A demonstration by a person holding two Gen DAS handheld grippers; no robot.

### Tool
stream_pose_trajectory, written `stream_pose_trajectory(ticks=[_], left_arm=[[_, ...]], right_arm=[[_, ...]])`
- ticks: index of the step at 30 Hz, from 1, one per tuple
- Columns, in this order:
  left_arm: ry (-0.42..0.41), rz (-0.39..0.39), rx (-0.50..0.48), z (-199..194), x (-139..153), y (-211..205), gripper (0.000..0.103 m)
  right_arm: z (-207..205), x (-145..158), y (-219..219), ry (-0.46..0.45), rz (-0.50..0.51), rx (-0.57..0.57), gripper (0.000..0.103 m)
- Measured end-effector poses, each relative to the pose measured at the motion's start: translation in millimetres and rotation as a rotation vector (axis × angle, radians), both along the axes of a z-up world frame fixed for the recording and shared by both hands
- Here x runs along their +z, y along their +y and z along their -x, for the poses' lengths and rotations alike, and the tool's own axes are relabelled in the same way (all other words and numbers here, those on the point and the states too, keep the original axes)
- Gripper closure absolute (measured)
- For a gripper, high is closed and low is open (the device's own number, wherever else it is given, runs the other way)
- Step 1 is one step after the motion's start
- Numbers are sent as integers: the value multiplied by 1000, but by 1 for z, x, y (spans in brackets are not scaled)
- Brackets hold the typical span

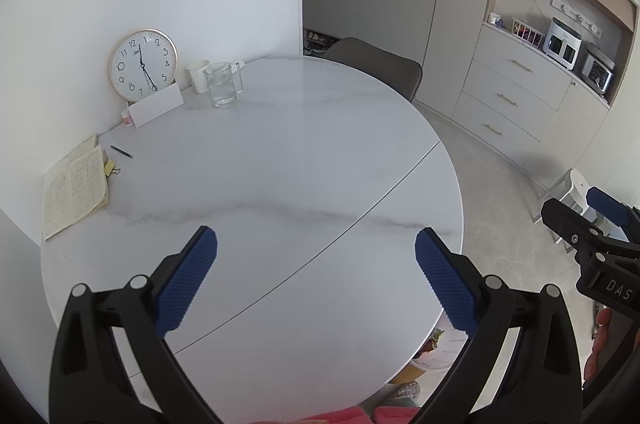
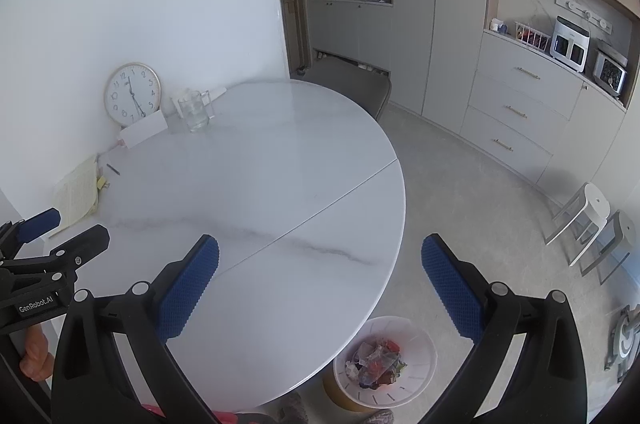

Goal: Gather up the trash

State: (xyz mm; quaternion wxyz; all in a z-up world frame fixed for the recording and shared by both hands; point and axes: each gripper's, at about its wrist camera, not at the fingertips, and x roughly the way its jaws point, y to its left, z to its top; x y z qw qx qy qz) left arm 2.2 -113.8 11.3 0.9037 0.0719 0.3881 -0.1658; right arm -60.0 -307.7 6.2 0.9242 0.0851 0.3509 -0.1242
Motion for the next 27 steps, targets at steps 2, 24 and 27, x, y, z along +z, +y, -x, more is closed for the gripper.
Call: stream_pose_trajectory(ticks=[2,24,27], left_arm=[[2,2,3,-1,0,2,8],[24,3,19,-3,-7,20,8],[22,2,23,-2,-7,20,8]], right_arm=[[-1,0,2,1,0,1,2],[-1,-5,18,12,-1,16,2],[-1,-4,21,12,3,18,2]])
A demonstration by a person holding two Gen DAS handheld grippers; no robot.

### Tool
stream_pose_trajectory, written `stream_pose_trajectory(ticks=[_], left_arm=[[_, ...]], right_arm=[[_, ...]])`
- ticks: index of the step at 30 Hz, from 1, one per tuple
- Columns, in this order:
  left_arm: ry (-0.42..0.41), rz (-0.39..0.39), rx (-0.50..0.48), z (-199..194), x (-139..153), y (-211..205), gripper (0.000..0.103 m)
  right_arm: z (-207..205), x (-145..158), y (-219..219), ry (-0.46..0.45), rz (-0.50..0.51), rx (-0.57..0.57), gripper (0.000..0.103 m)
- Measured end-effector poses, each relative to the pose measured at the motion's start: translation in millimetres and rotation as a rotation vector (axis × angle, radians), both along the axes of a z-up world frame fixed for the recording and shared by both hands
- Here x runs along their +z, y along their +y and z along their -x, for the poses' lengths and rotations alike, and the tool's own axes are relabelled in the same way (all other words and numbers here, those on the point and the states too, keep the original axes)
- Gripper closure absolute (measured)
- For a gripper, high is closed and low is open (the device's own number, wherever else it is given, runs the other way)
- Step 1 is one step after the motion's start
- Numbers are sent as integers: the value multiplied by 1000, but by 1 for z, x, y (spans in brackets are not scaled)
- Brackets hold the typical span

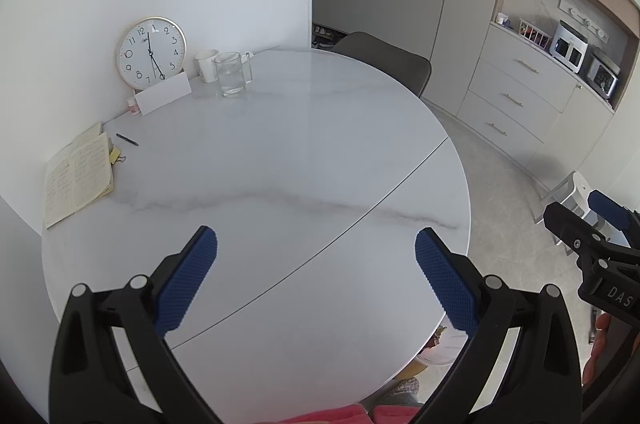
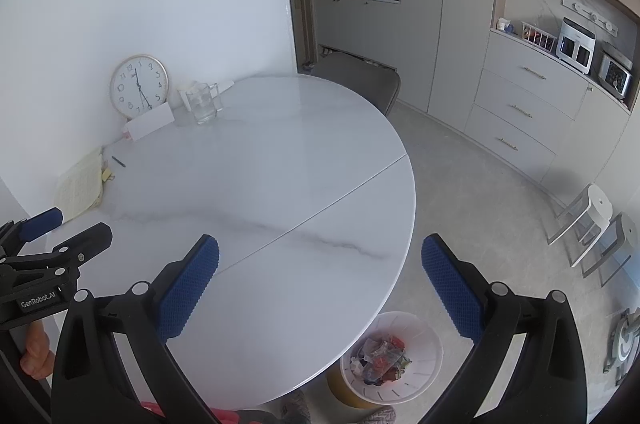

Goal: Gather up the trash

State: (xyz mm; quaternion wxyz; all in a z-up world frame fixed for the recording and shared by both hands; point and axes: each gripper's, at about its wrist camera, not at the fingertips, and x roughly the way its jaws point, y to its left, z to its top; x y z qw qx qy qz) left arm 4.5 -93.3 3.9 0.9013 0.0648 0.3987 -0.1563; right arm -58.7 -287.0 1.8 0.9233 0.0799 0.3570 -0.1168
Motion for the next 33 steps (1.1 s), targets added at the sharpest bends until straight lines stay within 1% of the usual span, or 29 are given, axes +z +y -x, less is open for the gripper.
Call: stream_pose_trajectory(ticks=[33], left_arm=[[24,-11,-26,-2,-6,-5,8]], right_arm=[[4,-4,-9,22,4,2,2]])
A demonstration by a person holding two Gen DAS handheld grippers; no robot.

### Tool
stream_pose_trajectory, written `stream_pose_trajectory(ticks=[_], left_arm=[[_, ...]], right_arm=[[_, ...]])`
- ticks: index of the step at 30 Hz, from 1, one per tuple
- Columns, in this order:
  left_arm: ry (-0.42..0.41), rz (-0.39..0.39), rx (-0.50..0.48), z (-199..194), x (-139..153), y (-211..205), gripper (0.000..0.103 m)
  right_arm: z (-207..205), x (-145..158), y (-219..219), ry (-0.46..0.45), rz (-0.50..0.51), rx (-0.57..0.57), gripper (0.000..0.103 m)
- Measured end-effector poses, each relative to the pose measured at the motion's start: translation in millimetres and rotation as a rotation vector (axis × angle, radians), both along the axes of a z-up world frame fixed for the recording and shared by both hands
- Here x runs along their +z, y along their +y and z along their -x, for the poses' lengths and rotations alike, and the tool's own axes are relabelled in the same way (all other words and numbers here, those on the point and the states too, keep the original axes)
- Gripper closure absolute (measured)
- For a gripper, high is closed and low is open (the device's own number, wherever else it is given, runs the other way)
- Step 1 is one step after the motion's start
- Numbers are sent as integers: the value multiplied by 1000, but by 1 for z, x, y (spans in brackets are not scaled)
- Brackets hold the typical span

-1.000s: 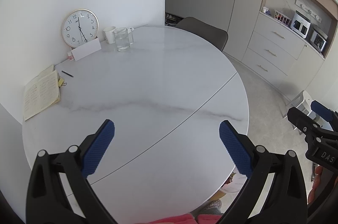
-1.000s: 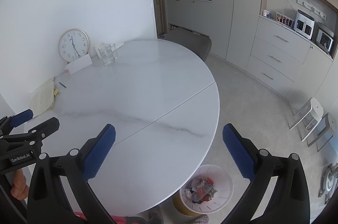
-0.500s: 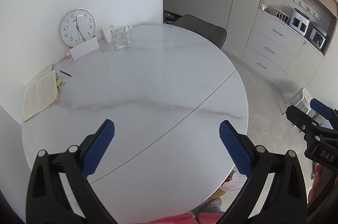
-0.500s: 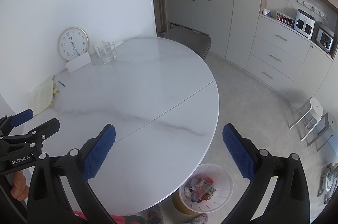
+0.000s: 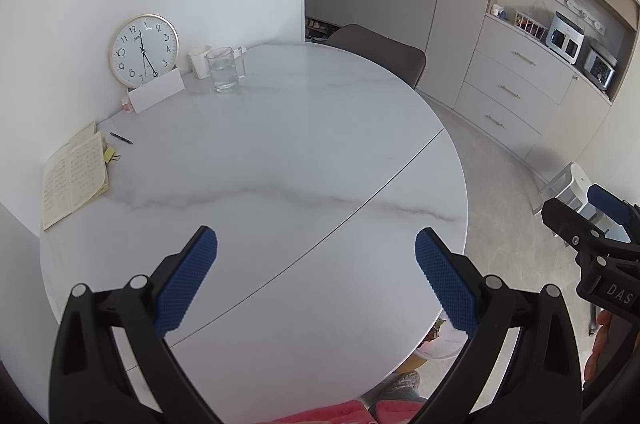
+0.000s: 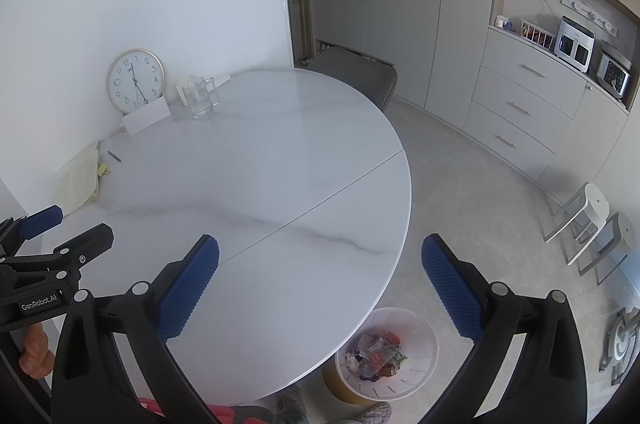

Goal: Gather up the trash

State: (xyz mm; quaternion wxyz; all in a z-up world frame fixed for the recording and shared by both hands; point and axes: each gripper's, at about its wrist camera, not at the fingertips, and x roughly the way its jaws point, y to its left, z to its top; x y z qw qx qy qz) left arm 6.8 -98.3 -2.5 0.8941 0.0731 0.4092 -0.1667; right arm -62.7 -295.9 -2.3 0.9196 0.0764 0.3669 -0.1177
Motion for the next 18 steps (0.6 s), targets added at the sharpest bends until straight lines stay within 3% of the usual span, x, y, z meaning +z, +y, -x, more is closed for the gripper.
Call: stream_pose_trajectory(ticks=[18], left_arm=[[18,-6,4,-3,-5,7,8]], right_arm=[[2,-1,0,6,1,2,2]])
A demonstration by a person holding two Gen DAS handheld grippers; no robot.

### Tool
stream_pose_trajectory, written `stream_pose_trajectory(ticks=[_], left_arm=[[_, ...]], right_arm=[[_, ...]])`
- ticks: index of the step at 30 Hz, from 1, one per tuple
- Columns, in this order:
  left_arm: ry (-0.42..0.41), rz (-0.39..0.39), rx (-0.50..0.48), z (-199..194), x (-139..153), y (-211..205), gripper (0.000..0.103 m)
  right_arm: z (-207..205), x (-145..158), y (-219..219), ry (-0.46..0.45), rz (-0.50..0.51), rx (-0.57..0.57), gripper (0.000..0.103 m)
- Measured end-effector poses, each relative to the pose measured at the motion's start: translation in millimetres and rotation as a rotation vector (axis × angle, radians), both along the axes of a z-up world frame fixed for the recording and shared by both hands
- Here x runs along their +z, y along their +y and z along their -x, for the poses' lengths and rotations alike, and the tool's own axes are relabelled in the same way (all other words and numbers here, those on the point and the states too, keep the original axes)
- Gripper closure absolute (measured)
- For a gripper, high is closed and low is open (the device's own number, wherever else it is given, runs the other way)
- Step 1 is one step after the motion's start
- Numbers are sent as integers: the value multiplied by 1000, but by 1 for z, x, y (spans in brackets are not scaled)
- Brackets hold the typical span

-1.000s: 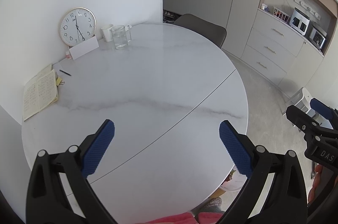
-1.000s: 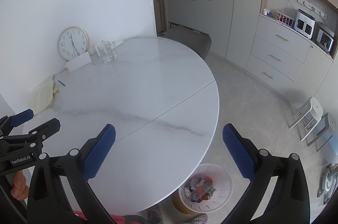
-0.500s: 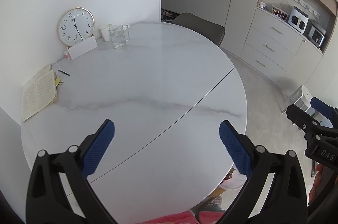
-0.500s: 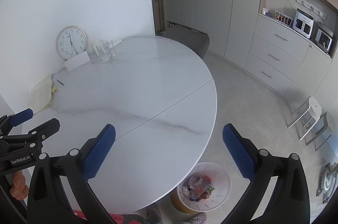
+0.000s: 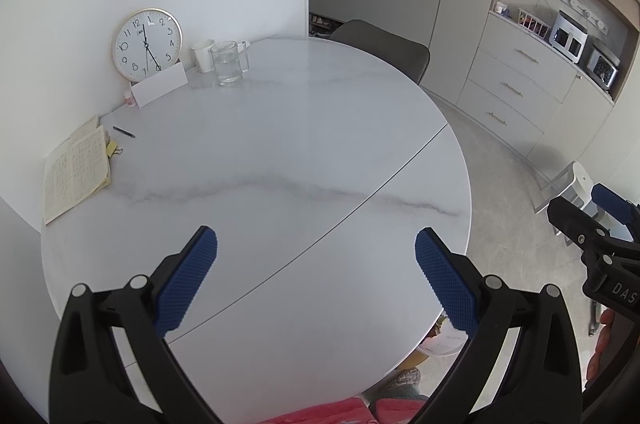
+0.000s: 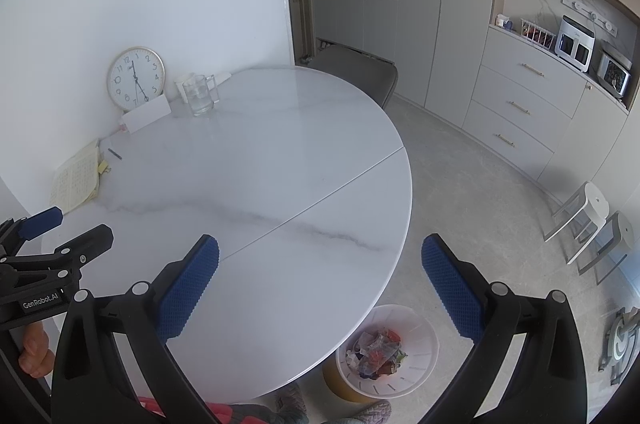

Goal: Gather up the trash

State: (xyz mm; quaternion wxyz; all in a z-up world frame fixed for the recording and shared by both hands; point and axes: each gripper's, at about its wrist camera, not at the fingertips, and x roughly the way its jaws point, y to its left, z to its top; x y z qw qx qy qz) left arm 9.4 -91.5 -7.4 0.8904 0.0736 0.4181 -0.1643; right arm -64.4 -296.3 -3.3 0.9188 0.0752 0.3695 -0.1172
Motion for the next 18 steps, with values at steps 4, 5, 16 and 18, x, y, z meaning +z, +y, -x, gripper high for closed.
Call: stream_pose_trajectory(ticks=[4,5,16,18], left_arm=[[9,0,1,-1,-3,0,8],[8,1,2,-1,-3,-1,8],[9,-5,-6,-1,-4,-4,8],[8,-6,-5,-1,-4,-5,8]], right_arm=[[2,-2,1,2,-3,1,2],[1,-3,1,3,-3,1,2],[-1,-3,2,6,-5,7,2],[-1,-3,1,7,-6,6,2]])
